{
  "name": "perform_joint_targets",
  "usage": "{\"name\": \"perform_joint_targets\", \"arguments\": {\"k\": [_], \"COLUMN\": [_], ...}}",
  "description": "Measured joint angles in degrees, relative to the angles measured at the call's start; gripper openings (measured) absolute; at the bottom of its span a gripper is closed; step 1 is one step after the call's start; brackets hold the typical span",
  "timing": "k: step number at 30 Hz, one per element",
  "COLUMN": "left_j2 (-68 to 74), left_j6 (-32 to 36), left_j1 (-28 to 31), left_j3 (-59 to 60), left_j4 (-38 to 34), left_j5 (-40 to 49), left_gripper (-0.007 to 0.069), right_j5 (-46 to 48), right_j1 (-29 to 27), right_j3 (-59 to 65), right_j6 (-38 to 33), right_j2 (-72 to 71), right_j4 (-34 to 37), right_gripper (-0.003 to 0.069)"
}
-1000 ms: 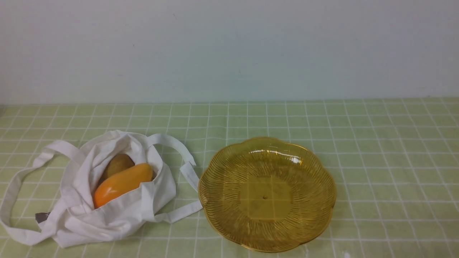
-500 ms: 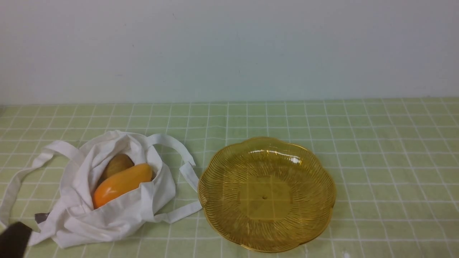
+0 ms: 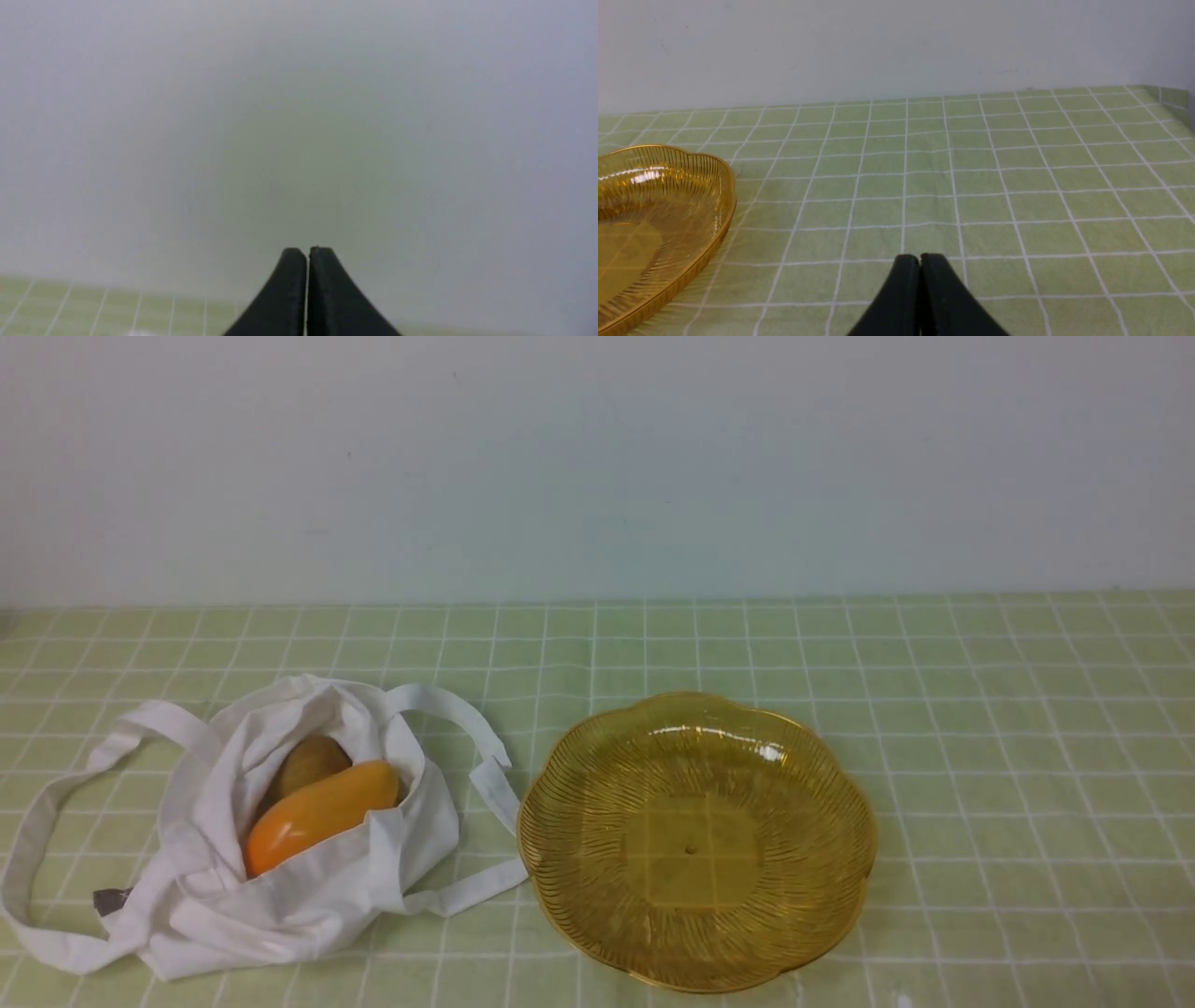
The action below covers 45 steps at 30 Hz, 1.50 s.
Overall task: Take the fruit out of the bag on the green coffee tablecloth and place them on the plate.
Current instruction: 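Reach into the cloth bag and grasp the fruit inside with the left gripper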
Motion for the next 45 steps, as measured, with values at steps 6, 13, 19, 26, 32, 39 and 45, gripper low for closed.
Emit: {"name": "perform_joint_targets", "arguments": {"k": [6, 13, 19, 26, 32, 39, 45], "left_j2": [20.2, 45.9, 57.8, 67.6, 73.8, 79.5, 82.6], "left_j6": [3.7, 19.9, 28.4, 31.5, 31.7, 31.7, 31.7], "left_j1": [0.0, 0.0, 0.0, 0.0, 0.0, 0.0, 0.0], "left_j3": [-11.1, -19.7, -24.8, -28.2, -28.3, -28.3, -28.3], "left_j4": [2.7, 3.6, 4.3, 4.6, 7.3, 8.6, 8.7], "left_j5": [26.1, 33.8, 30.7, 20.0, 11.8, 11.4, 11.5], "left_gripper": [-0.0008, -0.0008, -0.0008, -0.0002, 0.0089, 0.0286, 0.0524], "right_j5": [0.0, 0.0, 0.0, 0.0, 0.0, 0.0, 0.0], "right_j1": [0.0, 0.0, 0.0, 0.0, 0.0, 0.0, 0.0], "right_j3": [0.0, 0.0, 0.0, 0.0, 0.0, 0.0, 0.0], "right_j6": [0.0, 0.0, 0.0, 0.0, 0.0, 0.0, 0.0], "right_j2": [0.0, 0.0, 0.0, 0.0, 0.0, 0.0, 0.0], "right_j4": [0.0, 0.0, 0.0, 0.0, 0.0, 0.0, 0.0], "right_gripper": [-0.0010, -0.0010, -0.0010, -0.0010, -0.0010, -0.0010, -0.0010]}}
